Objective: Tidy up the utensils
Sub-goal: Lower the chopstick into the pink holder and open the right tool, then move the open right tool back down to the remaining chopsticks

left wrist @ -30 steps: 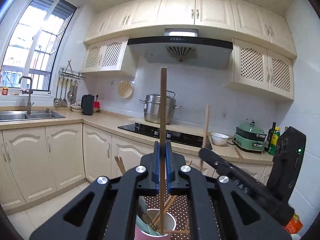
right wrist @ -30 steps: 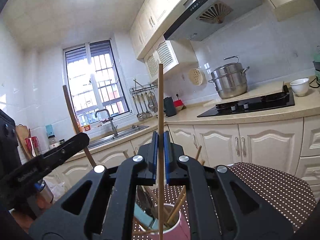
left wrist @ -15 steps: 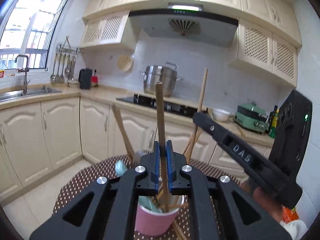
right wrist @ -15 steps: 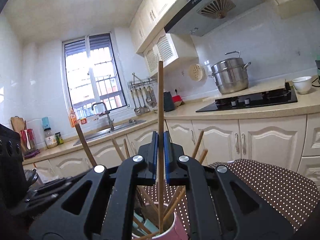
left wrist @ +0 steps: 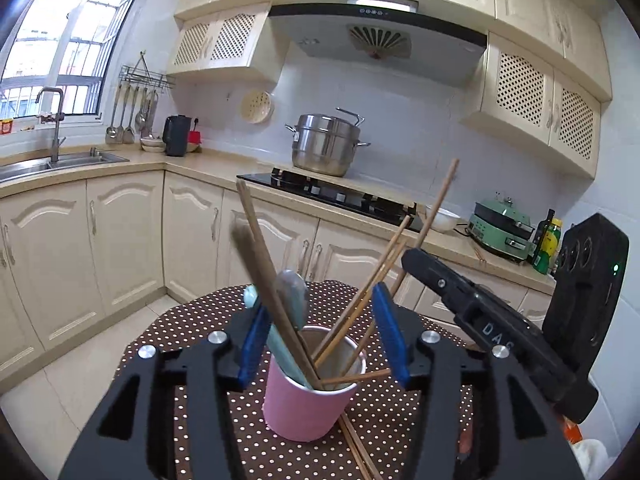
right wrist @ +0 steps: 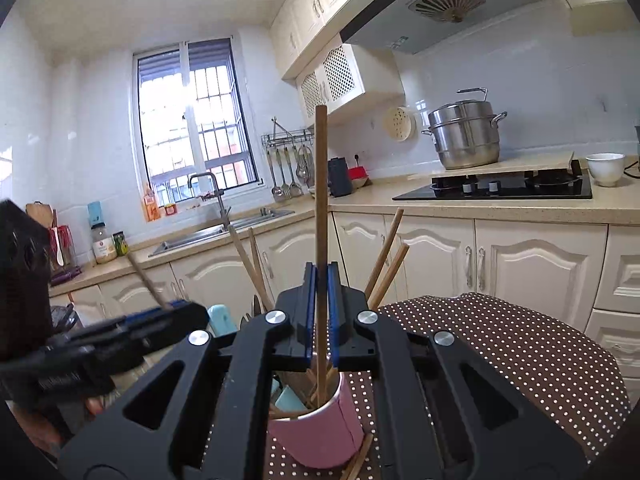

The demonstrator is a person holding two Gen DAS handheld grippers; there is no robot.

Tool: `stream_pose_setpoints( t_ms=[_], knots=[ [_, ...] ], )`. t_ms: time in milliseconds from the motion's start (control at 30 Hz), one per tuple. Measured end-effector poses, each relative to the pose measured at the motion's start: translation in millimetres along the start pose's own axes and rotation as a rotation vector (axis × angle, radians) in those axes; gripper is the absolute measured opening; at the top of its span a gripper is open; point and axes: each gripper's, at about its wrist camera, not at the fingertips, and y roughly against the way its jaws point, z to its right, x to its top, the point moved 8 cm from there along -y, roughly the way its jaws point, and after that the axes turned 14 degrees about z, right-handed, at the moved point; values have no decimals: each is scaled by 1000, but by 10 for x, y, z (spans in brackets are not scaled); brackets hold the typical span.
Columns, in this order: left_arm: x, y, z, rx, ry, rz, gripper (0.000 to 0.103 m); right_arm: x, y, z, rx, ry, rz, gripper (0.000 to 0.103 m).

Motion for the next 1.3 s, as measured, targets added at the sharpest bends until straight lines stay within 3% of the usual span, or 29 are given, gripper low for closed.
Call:
stream_pose_setpoints(
  t_ms=[433,567,667,800,1067,1233,1267,1300],
  knots=[
    [107,240,-188,98,13,-2,59,-70,29,-33,-9,34,-84,8],
    [147,293,-202,107,10,-2,59,-18,52,-12,-42,35,-76,24],
    [179,345,-213,115,4,4,62,11,76,-9,-64,44,-74,27],
    [200,373,-213,113,5,3,62,78,122,6,-123,87,-40,47],
    [217,474,-182,117,-11,0,62,125,188,27,-223,168,-6,66],
    [230,515,-158,113,-16,-3,62,102,180,-8,-204,166,-26,66],
    [236,524,-155,113,-17,-3,62,94,178,-20,-183,151,-35,56],
    [237,530,-146,114,-17,-3,62,75,158,-8,-158,110,-59,24]
  ],
)
